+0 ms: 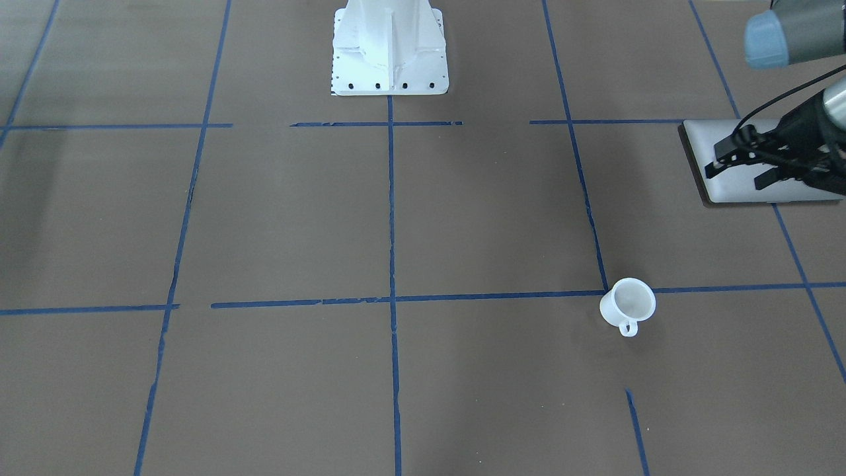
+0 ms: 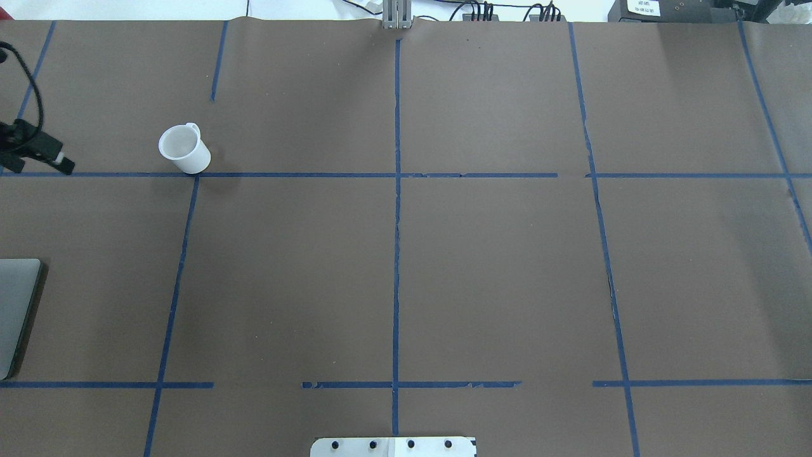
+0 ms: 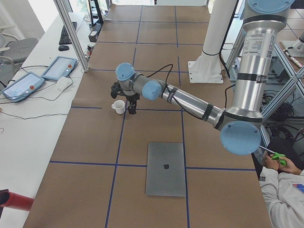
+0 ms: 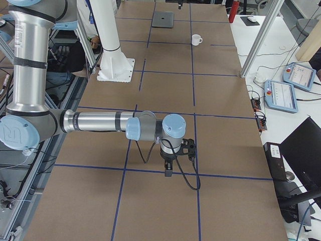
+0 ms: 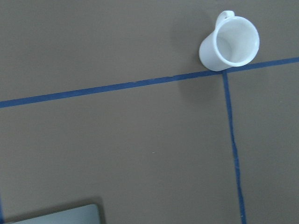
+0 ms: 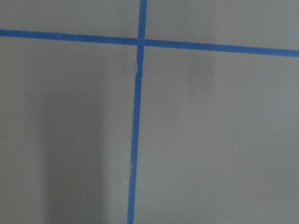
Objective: Place cup on laptop
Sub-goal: 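Move the left gripper down over the white cup and close on it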
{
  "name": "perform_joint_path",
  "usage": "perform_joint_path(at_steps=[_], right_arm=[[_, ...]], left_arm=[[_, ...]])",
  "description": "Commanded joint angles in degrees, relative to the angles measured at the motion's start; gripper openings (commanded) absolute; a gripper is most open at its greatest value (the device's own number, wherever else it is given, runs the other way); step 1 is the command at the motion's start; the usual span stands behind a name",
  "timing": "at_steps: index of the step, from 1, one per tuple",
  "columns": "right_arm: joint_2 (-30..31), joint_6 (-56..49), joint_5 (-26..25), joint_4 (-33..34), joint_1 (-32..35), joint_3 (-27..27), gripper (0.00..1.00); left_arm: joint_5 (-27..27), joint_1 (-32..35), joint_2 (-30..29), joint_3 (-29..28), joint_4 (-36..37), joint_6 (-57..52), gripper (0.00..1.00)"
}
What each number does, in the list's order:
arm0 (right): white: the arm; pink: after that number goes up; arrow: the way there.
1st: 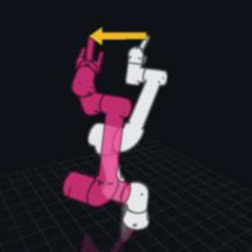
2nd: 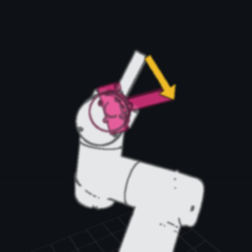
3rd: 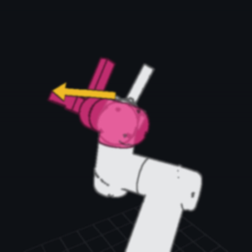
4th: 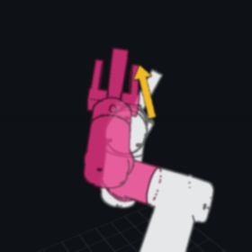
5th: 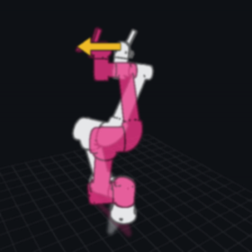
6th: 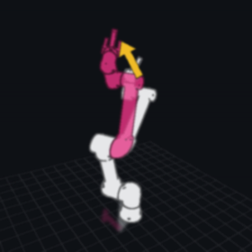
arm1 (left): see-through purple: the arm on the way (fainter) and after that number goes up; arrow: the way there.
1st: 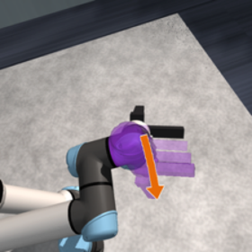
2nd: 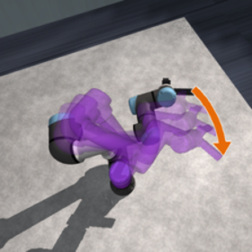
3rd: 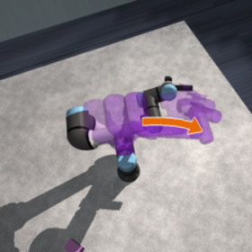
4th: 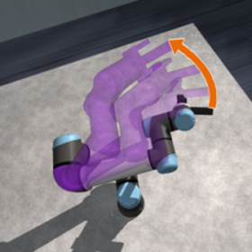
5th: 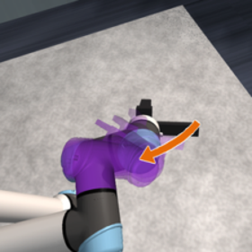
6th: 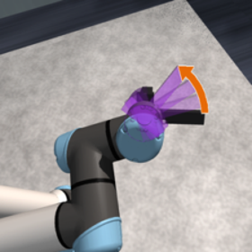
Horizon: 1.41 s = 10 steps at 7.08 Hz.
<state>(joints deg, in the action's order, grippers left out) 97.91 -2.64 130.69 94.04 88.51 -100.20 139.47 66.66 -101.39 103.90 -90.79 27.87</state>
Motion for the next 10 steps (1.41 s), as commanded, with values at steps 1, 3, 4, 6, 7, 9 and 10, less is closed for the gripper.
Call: perform_joint_path(at_steps=[1,3,4,6,7,9,10], right_arm=[[0.00,0.00,-0.09,-0.08,0.00,0.00,1.00],[0.00,0.00,0.00,-0.08,0.00,0.00,1.00],[0.00,0.00,0.00,-0.08,0.00,0.00,1.00],[0.00,0.00,0.00,-0.08,0.00,0.00,1.00],[0.00,0.00,0.00,-0.08,0.00,0.00,1.00],[0.00,0.00,0.00,0.00,0.00,0.00,1.00],[0.00,0.00,0.00,-0.08,0.00,0.00,1.00]], left_arm=[[-7.96,-5.05,-12.30,-11.11,-0.09,7.37,1.00],[-15.34,-6.53,-16.12,-22.64,-12.48,7.81,1.00],[-15.81,-6.72,-17.34,-27.56,-16.84,8.42,1.00],[-15.72,-6.72,-24.01,-35.31,-17.14,10.87,1.00],[-15.72,-6.81,-24.99,-37.34,-19.58,13.24,1.00],[-15.72,-8.30,-25.27,-41.57,-24.15,13.35,0.99],[-15.72,-9.52,-25.35,-41.76,-24.44,15.53,0.92]])
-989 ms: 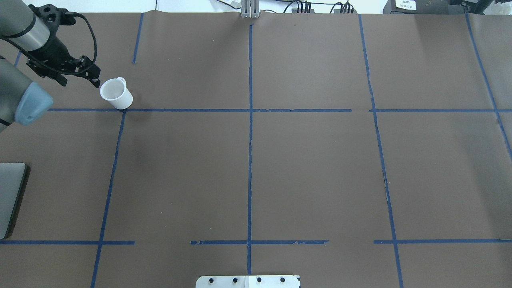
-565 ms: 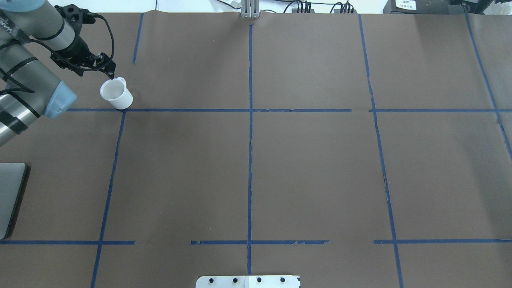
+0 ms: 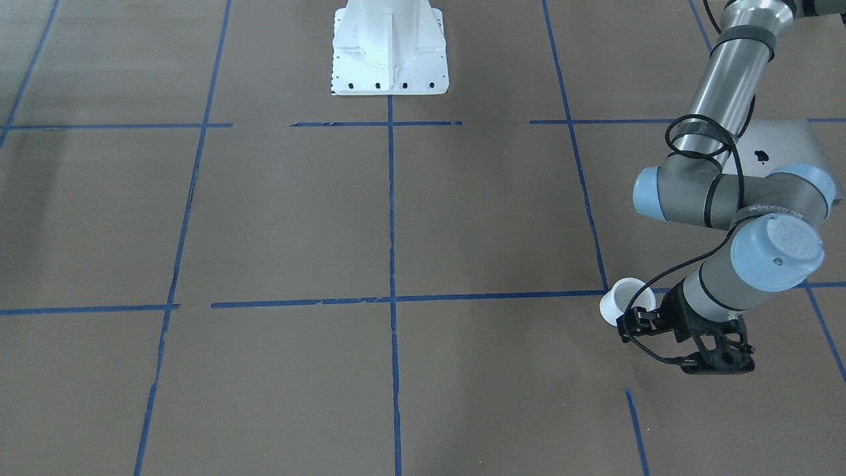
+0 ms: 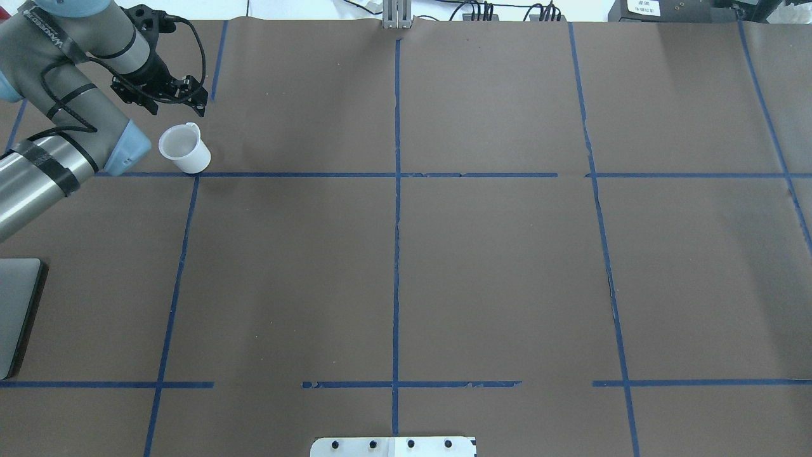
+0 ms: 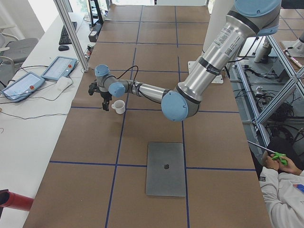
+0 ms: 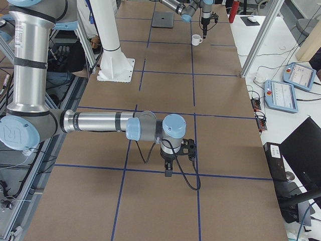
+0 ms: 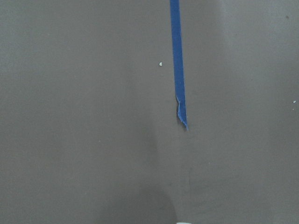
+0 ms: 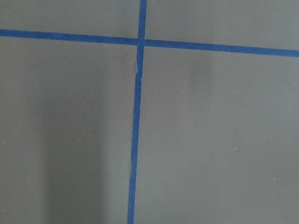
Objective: Place cup on laptop
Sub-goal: 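Move the left gripper down over the white cup and close on it, then lift the white cup with the left gripper and carry it toward the laptop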
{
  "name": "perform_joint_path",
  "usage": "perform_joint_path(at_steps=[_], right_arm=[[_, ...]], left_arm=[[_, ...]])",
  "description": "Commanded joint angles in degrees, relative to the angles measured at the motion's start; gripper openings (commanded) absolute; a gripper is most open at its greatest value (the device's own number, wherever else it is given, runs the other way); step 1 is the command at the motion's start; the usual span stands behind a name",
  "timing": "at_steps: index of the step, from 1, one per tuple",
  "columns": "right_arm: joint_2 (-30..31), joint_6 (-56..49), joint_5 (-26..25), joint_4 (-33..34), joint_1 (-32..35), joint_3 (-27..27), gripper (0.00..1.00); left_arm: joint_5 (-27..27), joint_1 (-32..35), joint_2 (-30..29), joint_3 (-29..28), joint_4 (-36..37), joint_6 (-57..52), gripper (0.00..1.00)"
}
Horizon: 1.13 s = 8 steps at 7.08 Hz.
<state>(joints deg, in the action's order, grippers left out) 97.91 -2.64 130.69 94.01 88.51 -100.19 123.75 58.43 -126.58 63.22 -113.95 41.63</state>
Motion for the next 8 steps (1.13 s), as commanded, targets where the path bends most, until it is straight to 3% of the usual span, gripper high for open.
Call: perform_joint_path(at_steps=[1,2,3,6,7,8], right_arm=[[0.00,0.00,0.00,-0.06,0.00,0.00,1.00],[0.00,0.00,0.00,0.03,0.00,0.00,1.00],[0.00,0.00,0.00,0.03,0.00,0.00,1.00],[0.00,0.00,0.00,0.03,0.00,0.00,1.00],[0.00,0.00,0.00,0.03,0.00,0.00,1.00],[0.00,0.00,0.00,0.03,0.00,0.00,1.00]], left_arm=[[0.00,-1.91,-0.16,-1.08,-1.36,2.23,0.74],[0.00,-1.91,0.01,-1.08,-1.36,2.23,0.29],[0.00,-1.83,0.01,-1.17,-1.36,2.32,0.00],[0.44,-0.78,-0.08,0.92,-1.63,2.50,0.00],[0.53,2.71,2.36,6.16,-1.10,2.15,0.00],[0.96,4.66,9.26,14.57,-0.92,1.54,0.00]])
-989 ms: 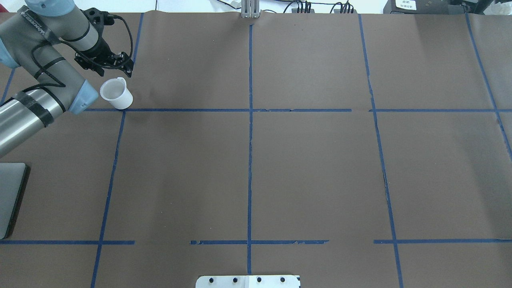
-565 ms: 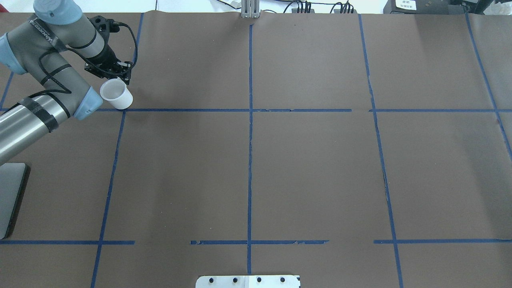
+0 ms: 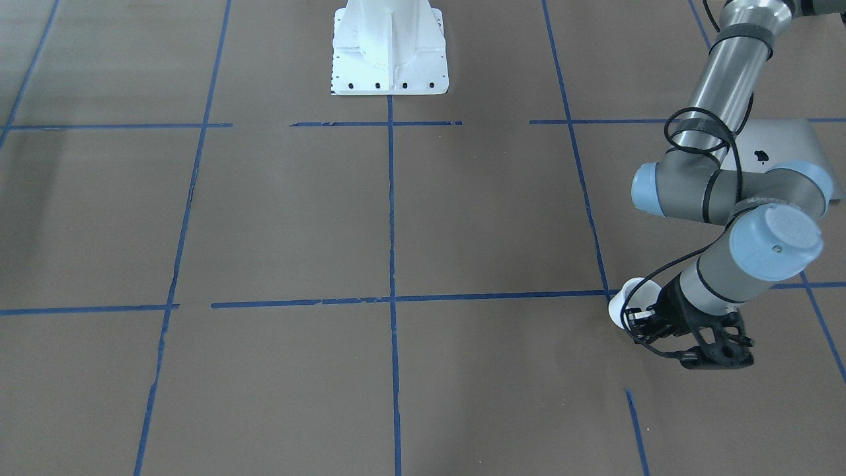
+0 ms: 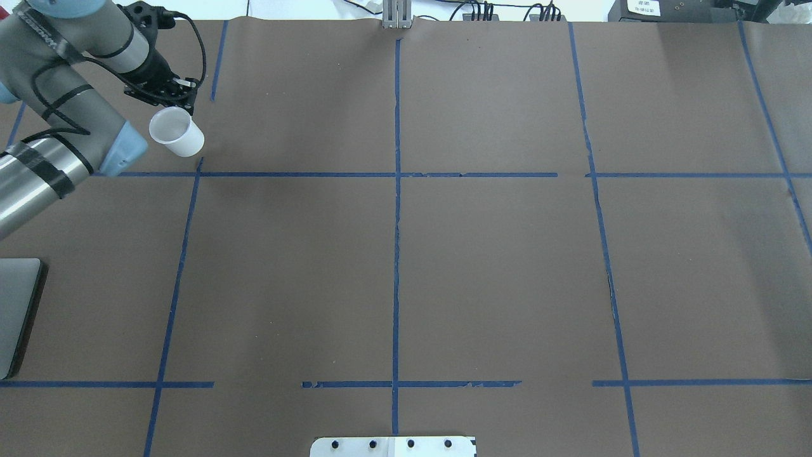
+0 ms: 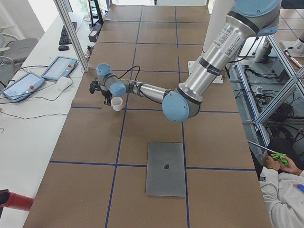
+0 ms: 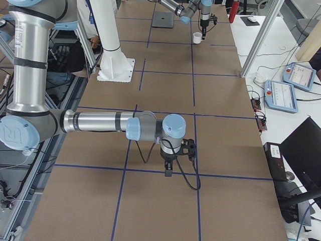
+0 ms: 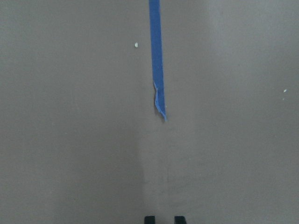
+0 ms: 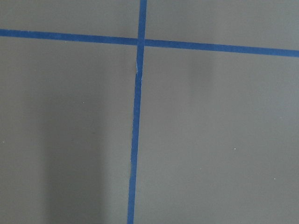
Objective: Place cup on laptop
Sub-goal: 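Lift the white cup with the left gripper and carry it toward the laptop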
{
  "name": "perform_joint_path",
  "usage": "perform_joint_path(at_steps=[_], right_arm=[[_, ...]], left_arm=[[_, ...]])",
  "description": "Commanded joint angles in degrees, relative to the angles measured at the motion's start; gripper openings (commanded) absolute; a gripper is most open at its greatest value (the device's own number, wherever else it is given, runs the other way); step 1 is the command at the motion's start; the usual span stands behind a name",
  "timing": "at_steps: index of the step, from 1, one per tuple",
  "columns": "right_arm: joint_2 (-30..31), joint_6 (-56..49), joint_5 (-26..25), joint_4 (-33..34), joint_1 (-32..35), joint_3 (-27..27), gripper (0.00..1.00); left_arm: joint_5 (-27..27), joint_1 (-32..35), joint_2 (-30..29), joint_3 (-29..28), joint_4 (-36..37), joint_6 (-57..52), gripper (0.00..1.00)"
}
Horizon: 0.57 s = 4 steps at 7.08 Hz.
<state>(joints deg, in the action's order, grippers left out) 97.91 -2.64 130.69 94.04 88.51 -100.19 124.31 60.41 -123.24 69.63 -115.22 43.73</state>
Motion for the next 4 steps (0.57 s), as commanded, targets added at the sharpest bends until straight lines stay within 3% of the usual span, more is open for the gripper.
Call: perform_joint_path(at_steps=[1,2,4], right_arm=[[0.00,0.00,0.00,0.01,0.00,0.00,1.00],[0.00,0.00,0.00,0.01,0.00,0.00,1.00],[0.00,0.00,0.00,0.01,0.00,0.09,1.00]], left_arm=[[1.62,2.96,15.91,17.55,-0.09,-0.75,0.00],[1.64,4.09,26.71,25.48,-0.62,-6.06,0.00],[1.81,10.41,41.17,27.32,-1.06,-24.24,0.00]])
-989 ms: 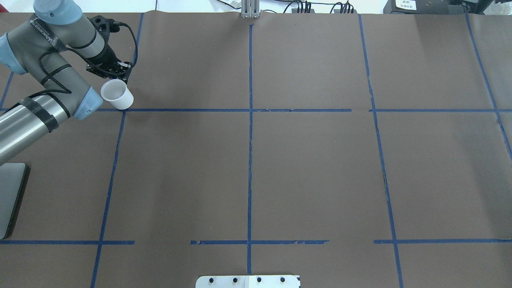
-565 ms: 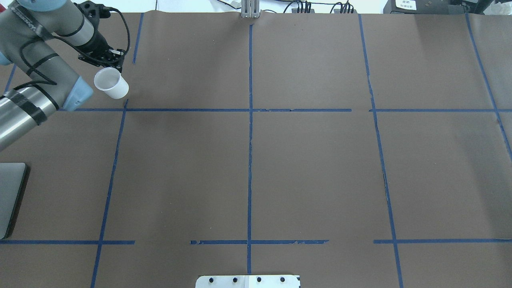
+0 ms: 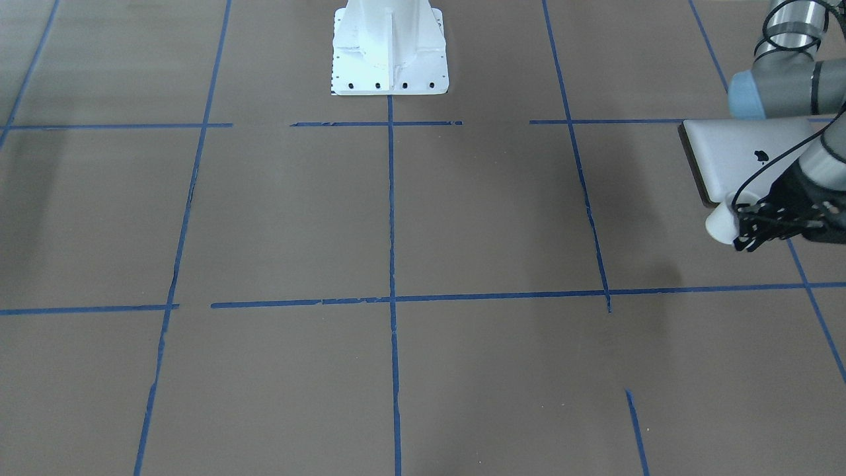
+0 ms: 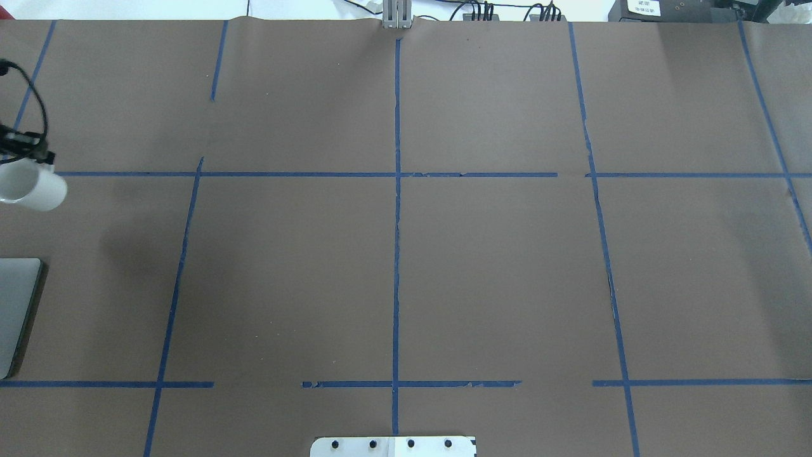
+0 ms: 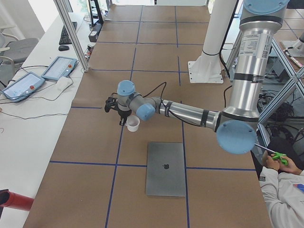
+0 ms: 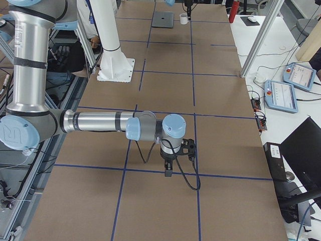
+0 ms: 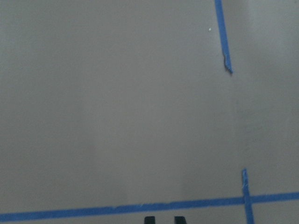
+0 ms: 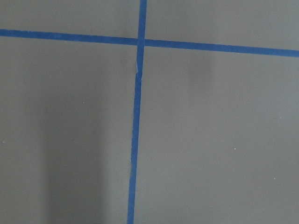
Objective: Place cup on laptop
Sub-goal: 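Lift the white cup with the left gripper and carry it toward the laptop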
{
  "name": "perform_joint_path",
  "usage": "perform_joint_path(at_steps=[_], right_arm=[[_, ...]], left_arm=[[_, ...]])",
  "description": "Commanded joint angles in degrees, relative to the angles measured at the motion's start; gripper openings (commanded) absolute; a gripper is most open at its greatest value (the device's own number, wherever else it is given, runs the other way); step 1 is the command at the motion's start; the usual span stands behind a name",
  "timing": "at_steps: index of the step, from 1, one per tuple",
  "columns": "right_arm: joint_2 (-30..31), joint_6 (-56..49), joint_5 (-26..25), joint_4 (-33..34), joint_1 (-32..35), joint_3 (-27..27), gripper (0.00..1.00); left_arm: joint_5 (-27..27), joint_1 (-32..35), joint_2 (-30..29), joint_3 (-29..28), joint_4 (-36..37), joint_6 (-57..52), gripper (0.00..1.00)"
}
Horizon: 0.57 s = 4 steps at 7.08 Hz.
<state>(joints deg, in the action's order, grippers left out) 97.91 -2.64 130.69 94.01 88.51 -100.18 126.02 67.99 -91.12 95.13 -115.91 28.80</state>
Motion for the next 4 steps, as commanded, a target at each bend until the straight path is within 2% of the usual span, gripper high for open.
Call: perform_joint_path(at_steps=[1,2,4], right_arm=[[0.00,0.00,-0.09,-0.05,0.00,-0.01,1.00],[0.00,0.00,-0.09,0.04,0.00,-0.01,1.00],[0.00,0.00,0.00,-0.05,0.00,-0.01,1.00]], left_arm=[[0.11,3.28,13.12,1.47,-2.89,-9.99,0.00],[0.11,3.29,16.55,0.68,-7.09,-9.38,0.00],[0.02,3.11,16.59,-2.21,-8.80,-7.20,0.00]])
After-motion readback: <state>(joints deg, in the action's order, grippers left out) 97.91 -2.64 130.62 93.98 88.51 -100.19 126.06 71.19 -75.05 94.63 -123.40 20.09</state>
